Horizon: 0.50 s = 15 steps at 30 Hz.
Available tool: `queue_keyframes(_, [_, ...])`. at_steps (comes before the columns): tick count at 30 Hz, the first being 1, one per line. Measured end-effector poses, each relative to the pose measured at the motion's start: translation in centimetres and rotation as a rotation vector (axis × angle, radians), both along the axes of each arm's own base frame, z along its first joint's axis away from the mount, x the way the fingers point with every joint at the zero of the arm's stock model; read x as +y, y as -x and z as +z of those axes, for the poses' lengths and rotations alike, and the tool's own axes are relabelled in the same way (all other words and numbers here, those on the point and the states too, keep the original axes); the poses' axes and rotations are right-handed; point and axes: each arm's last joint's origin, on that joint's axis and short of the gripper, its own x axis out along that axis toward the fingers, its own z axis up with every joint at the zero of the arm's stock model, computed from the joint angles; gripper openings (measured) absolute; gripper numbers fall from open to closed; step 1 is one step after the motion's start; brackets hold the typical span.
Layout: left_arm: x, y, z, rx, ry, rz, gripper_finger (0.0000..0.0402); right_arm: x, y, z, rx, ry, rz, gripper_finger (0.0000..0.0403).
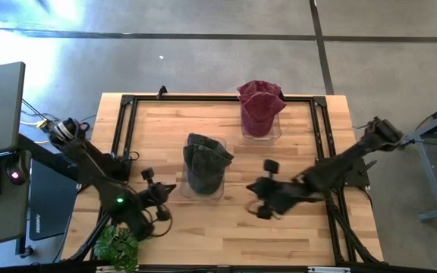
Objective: Pick & Place hat
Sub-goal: Return to Home Position
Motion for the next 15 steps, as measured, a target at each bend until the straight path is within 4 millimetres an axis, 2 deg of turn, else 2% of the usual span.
queue_keyframes(4, [0.2,2.2,1.9,-0.111,-0.008,-0.032,0.0,0.8,3.8,2.7,-0.06,0.027,0.048,0.0006])
queue_keyframes(6, [1.0,3.5,2.4,-0.162,-0.002,-0.035,0.0,0.5,5.5,3.1,-0.107,0.008,0.066,0.0006])
queue_keyframes(8, [2.0,4.6,2.4,-0.196,0.017,-0.037,0.0,-0.3,7.2,2.6,-0.146,-0.026,0.085,0.0004])
queue_keyframes(11, [3.7,6.2,1.9,-0.233,0.048,-0.039,0.0,-2.0,9.5,0.8,-0.237,-0.102,0.126,0.0002])
queue_keyframes(15, [6.8,8.2,1.4,-0.301,0.108,-0.022,0.0,-4.9,11.5,-1.3,-0.45,-0.227,0.199,0.0004])
